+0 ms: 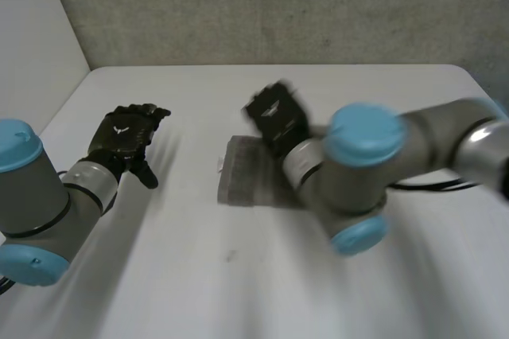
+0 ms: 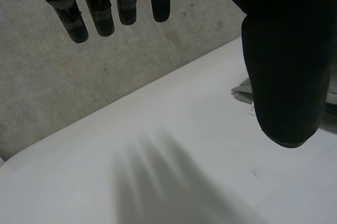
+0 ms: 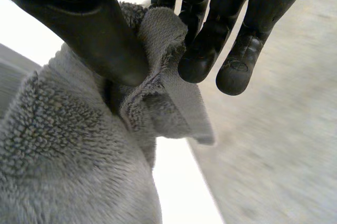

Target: Fold the towel.

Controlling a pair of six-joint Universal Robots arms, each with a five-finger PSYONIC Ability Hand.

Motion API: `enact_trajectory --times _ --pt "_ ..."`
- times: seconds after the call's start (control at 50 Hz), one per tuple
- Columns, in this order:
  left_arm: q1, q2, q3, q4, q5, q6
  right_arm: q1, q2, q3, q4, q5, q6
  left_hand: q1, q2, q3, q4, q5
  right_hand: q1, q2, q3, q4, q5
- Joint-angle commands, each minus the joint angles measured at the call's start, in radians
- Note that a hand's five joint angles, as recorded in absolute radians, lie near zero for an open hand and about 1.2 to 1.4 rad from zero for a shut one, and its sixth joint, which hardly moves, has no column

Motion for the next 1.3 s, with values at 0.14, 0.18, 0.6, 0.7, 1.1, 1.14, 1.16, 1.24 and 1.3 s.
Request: enact_trajectory --times 0.14,0.18,0.6,0.7,1.1,1.14,1.16,1.24,1.3 --pt "-0.020 0.003 0.000 0.009 0.001 0.002 0.059 0.016 0.000 0.136 -0.016 0.012 0.002 0.011 0.008 0.009 -0.024 -1.135 -1.087 -1.154 -1.166 -1.127" --pt "-0.023 0.003 0.008 0.011 0.001 0.002 0.043 -0.041 0.033 0.133 -0.016 0.035 0.002 0.011 0.008 0.009 -0.024 -1.135 -1.087 -1.154 -1.166 -1.127" --pt "-0.288 -0.150 0.281 -0.026 -0.008 -0.060 -0.304 -0.354 0.530 0.105 -0.018 0.354 0.033 0.041 0.039 0.039 0.006 -1.135 -1.087 -1.154 -1.166 -1.127" --pt "-0.311 -0.229 0.349 -0.037 -0.046 -0.058 -0.373 -0.325 0.599 0.035 -0.019 0.348 0.038 0.047 0.044 0.045 0.012 -1.081 -1.033 -1.100 -1.111 -1.073" --pt "-0.308 -0.400 0.487 -0.152 -0.242 -0.057 -0.427 -0.322 0.627 -0.082 -0.018 0.246 0.062 0.071 0.068 0.068 0.036 0.087 0.135 0.067 0.056 0.095" --pt "-0.308 -0.371 0.451 -0.166 -0.252 -0.061 -0.425 -0.328 0.616 -0.082 -0.019 0.239 0.059 0.068 0.065 0.065 0.033 0.087 0.135 0.067 0.056 0.095" --pt "-0.308 -0.336 0.414 -0.172 -0.249 -0.061 -0.419 -0.331 0.599 -0.080 -0.021 0.230 0.059 0.068 0.065 0.065 0.033 0.087 0.135 0.067 0.056 0.095" --pt "-0.308 -0.275 0.352 -0.169 -0.249 -0.063 -0.408 -0.324 0.533 -0.071 -0.014 0.216 0.059 0.068 0.065 0.065 0.033 0.087 0.135 0.067 0.056 0.095" --pt "-0.308 -0.233 0.320 -0.164 -0.249 -0.066 -0.378 -0.305 0.467 -0.053 -0.033 0.221 0.050 0.059 0.056 0.056 0.024 0.087 0.135 0.067 0.056 0.095"
